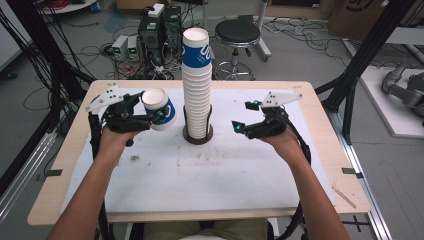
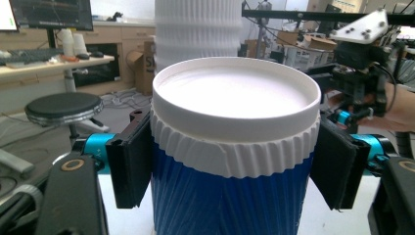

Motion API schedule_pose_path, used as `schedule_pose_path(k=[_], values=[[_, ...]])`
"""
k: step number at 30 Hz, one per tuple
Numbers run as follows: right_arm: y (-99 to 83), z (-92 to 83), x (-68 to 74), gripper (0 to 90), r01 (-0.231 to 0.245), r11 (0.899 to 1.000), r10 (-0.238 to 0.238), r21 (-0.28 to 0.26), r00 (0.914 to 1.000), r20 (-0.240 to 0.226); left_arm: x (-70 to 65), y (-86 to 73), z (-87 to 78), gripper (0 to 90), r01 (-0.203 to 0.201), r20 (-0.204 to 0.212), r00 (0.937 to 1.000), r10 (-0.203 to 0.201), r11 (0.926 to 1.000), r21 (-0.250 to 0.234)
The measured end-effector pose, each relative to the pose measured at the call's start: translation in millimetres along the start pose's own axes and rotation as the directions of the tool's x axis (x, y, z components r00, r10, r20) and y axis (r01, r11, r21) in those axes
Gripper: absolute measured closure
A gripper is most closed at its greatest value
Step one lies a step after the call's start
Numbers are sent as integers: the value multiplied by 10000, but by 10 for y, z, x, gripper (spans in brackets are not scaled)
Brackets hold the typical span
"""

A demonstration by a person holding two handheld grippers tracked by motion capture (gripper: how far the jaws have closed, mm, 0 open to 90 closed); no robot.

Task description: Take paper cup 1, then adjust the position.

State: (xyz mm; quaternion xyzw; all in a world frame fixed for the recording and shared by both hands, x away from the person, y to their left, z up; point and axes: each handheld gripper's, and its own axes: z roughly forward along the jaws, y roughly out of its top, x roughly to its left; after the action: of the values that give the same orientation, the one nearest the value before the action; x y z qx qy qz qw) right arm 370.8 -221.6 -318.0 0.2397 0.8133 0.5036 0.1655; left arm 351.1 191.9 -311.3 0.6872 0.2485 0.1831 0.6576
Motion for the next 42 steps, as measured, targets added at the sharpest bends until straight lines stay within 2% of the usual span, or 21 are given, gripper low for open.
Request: schedule_pose_path(k=[1, 3, 6, 12, 19, 21, 24, 26, 27, 28, 29, 30, 32, 37, 38, 39, 42], values=[[-142, -14, 57, 148, -119, 9999, 119, 8, 9999, 7, -13, -57, 5, 269, 35, 40, 10000, -35, 10000, 91], [-185, -18, 70, 148, -124, 9999, 123, 58, 9999, 59, -32, -123, 9, 269, -43, 68, 10000, 41, 9996, 263], [-376, -22, 129, 148, -235, 9997, 235, 119, 9997, -25, -105, -217, 28, 269, -149, 199, 9997, 142, 9993, 356], [-495, -33, 164, 148, -424, 9991, 423, -33, 9990, -131, -182, -277, 97, 268, -256, 293, 9993, 237, 9976, 642], [-484, -76, 159, 148, -376, 9988, 371, -304, 9992, -156, -255, -275, 140, 267, -125, 444, 9990, 99, 9982, 586], [-481, -63, 171, 149, -486, 9985, 472, -269, 9976, -502, -272, -277, 158, 268, -141, 503, 9987, 108, 9977, 660], [-480, -42, 195, 148, -498, 9986, 485, -166, 9964, -697, -301, -287, 187, 267, -151, 677, 9976, 114, 9984, 548], [-466, -26, 217, 148, -535, 9981, 503, -303, 9939, -977, -337, -291, 211, 268, -206, 838, 9963, 164, 9985, 499], [-466, -26, 217, 148, -535, 9981, 503, -303, 9939, -977, -360, -293, 225, 268, -237, 931, 9955, 190, 9985, 492], [-452, -21, 231, 149, -604, 9977, 560, -311, 9901, -1283, -383, -294, 240, 268, -297, 1014, 9945, 244, 9983, 510], [-448, -19, 247, 149, -629, 9976, 582, -290, 9884, -1400, -406, -298, 255, 268, -313, 1087, 9937, 255, 9982, 516], [-444, -18, 262, 148, -542, 9981, 494, -306, 9888, -1411, -447, -309, 287, 268, -448, 1216, 9919, 370, 9971, 617], [-435, -15, 282, 148, -446, 9982, 379, -409, 9878, -1508, -477, -324, 304, 268, -689, 1208, 9909, 594, 9948, 756], [-421, -33, 317, 148, -393, 9968, 271, -693, 9852, -1693, -519, -341, 338, 269, -520, 1441, 9887, 412, 9960, 720], [-423, -41, 331, 148, -499, 9947, 326, -901, 9824, -1838, -542, -333, 353, 269, -426, 1665, 9855, 313, 9970, 648], [-423, -41, 331, 148, -499, 9947, 326, -901, 9824, -1838, -542, -333, 353, 269, -426, 1665, 9855, 313, 9970, 648], [-425, 0, 383, 148, -426, 9932, 186, -1079, 9766, -2143, -578, -326, 402, 269, -267, 2105, 9775, 156, 9984, 503]])
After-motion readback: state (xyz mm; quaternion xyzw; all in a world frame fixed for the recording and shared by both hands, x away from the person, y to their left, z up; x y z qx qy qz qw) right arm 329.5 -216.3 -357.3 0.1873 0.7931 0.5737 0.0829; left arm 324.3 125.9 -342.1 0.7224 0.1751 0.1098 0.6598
